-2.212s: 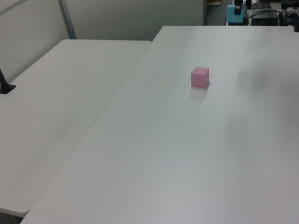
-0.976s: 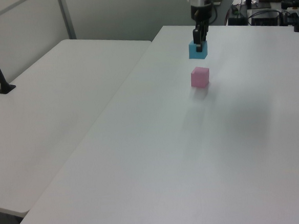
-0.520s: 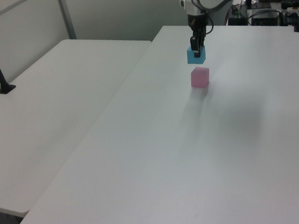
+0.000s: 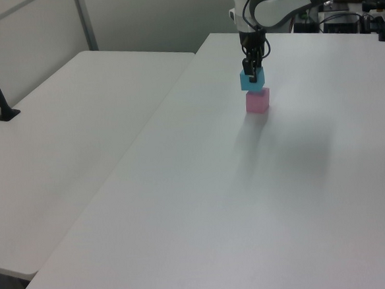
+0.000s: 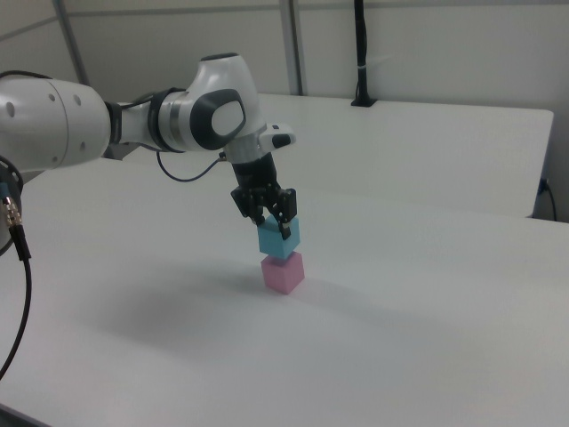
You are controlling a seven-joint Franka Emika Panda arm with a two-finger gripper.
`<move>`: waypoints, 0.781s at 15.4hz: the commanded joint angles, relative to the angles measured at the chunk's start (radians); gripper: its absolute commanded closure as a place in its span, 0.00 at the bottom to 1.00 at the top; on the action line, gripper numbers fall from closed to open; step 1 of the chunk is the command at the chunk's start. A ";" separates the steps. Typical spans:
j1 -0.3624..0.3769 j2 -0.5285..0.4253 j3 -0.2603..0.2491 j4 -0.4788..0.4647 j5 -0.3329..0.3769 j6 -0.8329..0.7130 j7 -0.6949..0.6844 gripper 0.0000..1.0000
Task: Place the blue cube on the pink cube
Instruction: 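Carry the light-blue cube over the pink cube and lower it onto it, then open the gripper to release the light-blue cube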
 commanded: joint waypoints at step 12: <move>0.008 -0.036 -0.006 -0.085 -0.068 0.066 0.094 0.00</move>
